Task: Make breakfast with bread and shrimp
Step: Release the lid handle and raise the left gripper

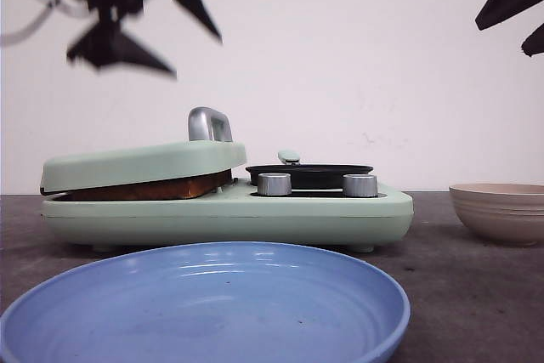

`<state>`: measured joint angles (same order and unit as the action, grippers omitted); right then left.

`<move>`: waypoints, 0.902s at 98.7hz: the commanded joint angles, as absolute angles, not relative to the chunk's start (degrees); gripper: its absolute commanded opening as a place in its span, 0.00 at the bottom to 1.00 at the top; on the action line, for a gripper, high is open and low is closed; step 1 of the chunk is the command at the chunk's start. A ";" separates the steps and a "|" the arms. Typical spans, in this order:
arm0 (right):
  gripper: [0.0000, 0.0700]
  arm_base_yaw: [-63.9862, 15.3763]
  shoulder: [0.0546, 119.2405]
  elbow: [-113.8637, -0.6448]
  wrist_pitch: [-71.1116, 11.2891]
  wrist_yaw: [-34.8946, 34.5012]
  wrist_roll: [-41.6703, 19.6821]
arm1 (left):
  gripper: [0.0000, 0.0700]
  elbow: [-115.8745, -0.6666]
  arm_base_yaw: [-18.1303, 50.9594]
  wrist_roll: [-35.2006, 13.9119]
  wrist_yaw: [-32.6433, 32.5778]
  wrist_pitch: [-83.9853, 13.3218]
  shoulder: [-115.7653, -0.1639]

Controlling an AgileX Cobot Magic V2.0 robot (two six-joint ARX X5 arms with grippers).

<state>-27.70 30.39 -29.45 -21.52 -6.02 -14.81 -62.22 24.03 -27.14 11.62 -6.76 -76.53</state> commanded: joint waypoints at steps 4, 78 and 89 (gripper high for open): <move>0.48 -27.99 30.57 -29.69 -20.45 -6.04 -14.55 | 0.65 -65.36 24.29 -17.91 8.60 -12.23 -74.96; 0.48 -27.94 30.59 -30.50 -19.70 -6.07 -18.61 | 0.65 -67.81 23.53 -3.44 -4.38 -29.23 -55.16; 0.48 -27.59 31.44 -32.80 -21.08 -6.04 -20.58 | 0.65 -66.59 23.53 -3.44 -4.54 -30.02 -53.30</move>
<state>-27.66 30.65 -30.44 -21.21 -6.02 -18.20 -66.67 23.27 -3.97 -4.36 -30.24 -54.02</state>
